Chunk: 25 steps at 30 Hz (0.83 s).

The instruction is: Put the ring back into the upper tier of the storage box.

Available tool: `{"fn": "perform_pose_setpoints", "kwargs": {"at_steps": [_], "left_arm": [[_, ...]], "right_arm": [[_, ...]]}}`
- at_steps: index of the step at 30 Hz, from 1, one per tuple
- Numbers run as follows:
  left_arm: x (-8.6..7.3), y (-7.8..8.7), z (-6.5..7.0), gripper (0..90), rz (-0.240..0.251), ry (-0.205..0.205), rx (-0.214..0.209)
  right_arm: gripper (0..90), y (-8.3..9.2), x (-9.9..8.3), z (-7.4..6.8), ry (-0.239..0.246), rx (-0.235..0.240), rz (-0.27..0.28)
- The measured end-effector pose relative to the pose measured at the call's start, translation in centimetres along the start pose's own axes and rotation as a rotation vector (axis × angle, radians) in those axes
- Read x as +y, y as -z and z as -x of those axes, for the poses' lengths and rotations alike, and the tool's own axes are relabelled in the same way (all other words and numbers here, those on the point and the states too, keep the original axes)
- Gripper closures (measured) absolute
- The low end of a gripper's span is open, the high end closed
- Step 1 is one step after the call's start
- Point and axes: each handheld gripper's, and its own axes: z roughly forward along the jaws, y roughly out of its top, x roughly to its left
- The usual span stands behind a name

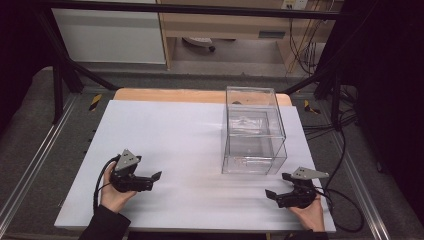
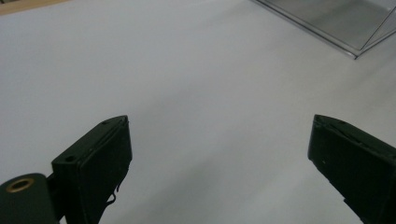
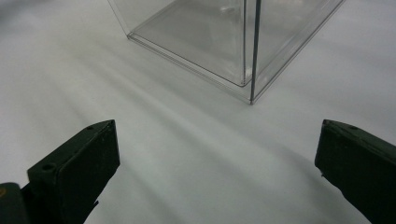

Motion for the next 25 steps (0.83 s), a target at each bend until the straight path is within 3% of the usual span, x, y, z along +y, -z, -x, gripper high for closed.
{"fn": "perform_pose_setpoints", "kwargs": {"at_steps": [13, 25], "left_arm": [[-3.4, 2.5, -2.4, 6.2, -0.048, 0.015, 0.024], [-5.1, 3.1, -3.2, 6.1, -0.075, 0.037, 0.024]], "right_arm": [[0.3, 0.0, 0.0, 0.0, 0.000, -0.003, -0.005], [0.3, 0.1, 0.0, 0.0, -0.003, -0.002, -0.008]]}}
